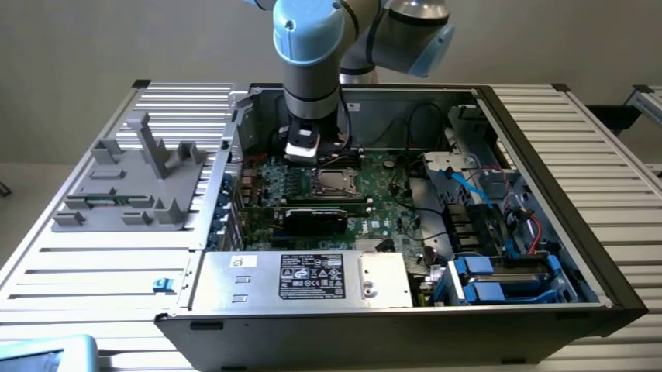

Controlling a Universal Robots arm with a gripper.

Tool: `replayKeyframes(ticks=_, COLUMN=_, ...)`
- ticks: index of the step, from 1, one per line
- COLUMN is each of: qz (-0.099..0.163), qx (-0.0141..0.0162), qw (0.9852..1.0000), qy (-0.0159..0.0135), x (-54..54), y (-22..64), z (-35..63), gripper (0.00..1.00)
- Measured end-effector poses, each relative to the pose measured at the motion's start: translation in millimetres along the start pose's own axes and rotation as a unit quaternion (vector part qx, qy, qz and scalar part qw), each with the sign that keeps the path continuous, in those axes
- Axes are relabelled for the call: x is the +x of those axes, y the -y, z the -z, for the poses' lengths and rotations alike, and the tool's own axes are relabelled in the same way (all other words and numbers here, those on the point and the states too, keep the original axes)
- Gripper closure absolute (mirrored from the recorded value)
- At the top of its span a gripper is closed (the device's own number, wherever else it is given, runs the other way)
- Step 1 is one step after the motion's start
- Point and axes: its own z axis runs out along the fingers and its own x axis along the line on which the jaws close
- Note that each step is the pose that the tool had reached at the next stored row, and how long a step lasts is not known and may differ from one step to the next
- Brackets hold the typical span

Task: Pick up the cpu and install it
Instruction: 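Install the first cpu locking lever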

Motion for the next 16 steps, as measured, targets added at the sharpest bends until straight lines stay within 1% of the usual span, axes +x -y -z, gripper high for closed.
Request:
replayKeyframes(ticks=5, qz=0.000, qx=0.0002, qw=1.0000, qy=-0.0001, x=-1.8, y=0.6, z=2.8, gripper=0.88)
replayKeyframes(ticks=16, qz=-0.001, qx=0.0000, qw=1.0000, qy=-0.0001, x=-2.0, y=0.8, z=2.8, gripper=0.88)
